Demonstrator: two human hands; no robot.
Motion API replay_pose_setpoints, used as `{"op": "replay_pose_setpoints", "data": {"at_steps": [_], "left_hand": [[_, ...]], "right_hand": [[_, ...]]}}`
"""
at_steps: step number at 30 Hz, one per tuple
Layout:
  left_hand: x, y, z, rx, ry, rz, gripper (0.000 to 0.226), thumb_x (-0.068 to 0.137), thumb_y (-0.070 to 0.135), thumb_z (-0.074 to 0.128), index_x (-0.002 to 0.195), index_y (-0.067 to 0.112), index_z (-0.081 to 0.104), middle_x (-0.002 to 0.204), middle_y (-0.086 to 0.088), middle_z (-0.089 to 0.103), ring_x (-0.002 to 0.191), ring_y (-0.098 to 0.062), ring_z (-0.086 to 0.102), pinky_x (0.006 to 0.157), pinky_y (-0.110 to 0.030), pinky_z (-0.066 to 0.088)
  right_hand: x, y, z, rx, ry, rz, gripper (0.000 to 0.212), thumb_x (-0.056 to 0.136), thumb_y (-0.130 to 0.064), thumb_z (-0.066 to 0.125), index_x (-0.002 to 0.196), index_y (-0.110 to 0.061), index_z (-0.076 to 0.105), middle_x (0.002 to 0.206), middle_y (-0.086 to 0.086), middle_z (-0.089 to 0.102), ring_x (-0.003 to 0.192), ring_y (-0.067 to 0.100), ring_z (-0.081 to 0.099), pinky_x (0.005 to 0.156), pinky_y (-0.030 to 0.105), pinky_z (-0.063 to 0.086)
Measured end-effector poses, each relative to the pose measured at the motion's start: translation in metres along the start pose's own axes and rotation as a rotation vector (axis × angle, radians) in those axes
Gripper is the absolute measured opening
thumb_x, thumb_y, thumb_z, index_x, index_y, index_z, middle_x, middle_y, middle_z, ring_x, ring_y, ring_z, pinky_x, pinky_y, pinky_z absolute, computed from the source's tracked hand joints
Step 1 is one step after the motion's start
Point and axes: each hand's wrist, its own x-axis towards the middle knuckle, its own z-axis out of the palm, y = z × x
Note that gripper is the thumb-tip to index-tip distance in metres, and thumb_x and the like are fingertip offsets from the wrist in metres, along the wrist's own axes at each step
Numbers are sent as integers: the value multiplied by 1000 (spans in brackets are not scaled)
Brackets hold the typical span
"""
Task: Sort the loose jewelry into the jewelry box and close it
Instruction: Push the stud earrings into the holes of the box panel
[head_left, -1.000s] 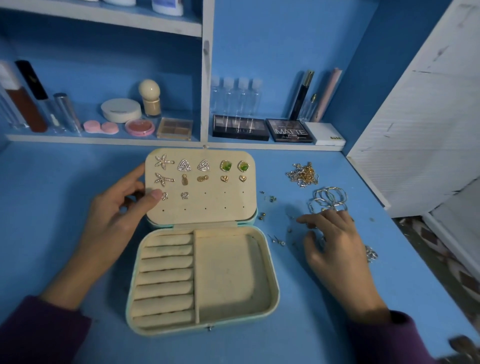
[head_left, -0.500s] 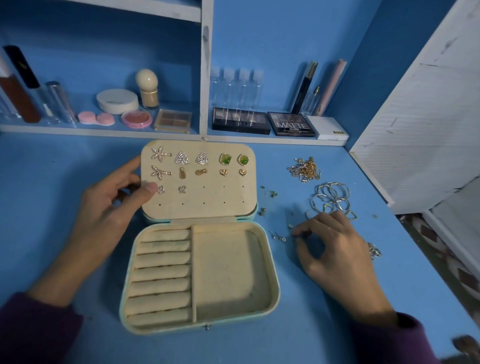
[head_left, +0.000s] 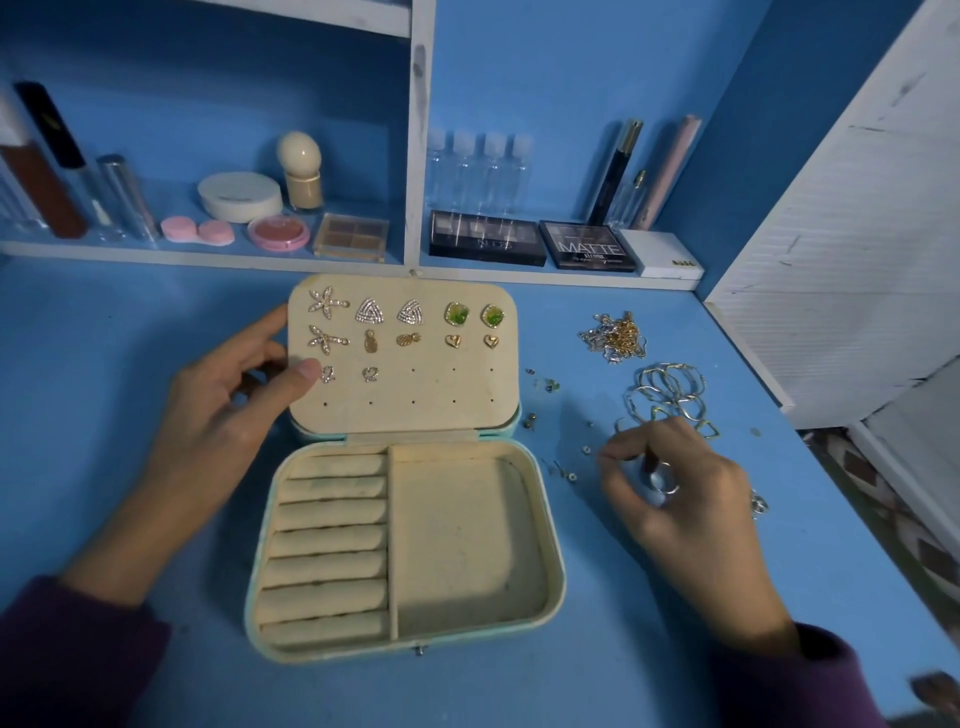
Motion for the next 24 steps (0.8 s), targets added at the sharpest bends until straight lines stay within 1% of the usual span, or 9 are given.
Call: {"op": "replay_pose_setpoints", "data": {"at_steps": [2,3,5,8,12,17,19,21,24], "left_hand": [[0,0,0,-5,-3,0,43,70,50,59,111,64,56,86,15,70,81,-4,59,85,-32,43],[0,0,0,-5,-7,2,43,70,50,59,111,63,56,86,14,70,81,-4,59,85,-32,43],[0,0,0,0,-14,6,44,70,50,58,112,63,56,87,14,70,82,-5,59,85,-32,43],[0,2,1,-5,-9,13,43,70,49,58,111,64,56,86,15,70,80,-3,59,84,-32,44],[0,2,1,-4,-7,3,43,69,50,58,109,66,55,84,18,70,81,-3,60,84,-35,44],[-1,4,1,1,-24,-12,46,70,50,58,114,63,54,85,17,70,82,-4,61,84,-39,46],[0,4,1,-5,-24,-18,45,70,51,57,112,65,54,85,16,70,82,-8,61,82,-38,47],[0,4,1,-11,-25,-25,43,70,51,57,110,66,55,85,16,70,82,-13,61,79,-32,46],[0,3,2,-17,-12,-27,42,72,46,61,112,58,56,81,16,69,73,-7,55,66,-16,41]], "right_hand": [[0,-7,-1,260,-11,110,9,75,-25,61,72,-17,63,75,-5,64,74,15,58,69,24,45],[0,-10,-1,378,-31,158,4,76,-19,65,73,-17,64,75,-1,65,76,20,60,72,29,47],[2,-17,-3,565,-47,208,12,75,-3,72,77,-12,65,74,7,66,75,23,61,74,26,48],[6,-27,-3,747,-42,229,23,72,-2,74,89,-10,61,72,6,69,72,17,62,73,18,47],[9,-35,1,823,-59,233,42,65,-2,79,98,-17,59,74,5,71,69,13,60,71,17,47],[14,-49,9,888,-92,230,47,60,-2,78,101,-16,59,75,7,72,69,14,65,71,20,51],[16,-53,13,924,-102,224,42,63,-3,72,102,-16,60,75,8,71,72,18,67,74,23,53],[18,-58,17,958,-116,233,42,64,0,70,101,-17,60,75,10,70,73,20,67,76,27,55],[22,-66,23,1020,-142,233,42,61,-4,72,97,-24,65,73,10,69,70,22,67,76,30,56]]}}
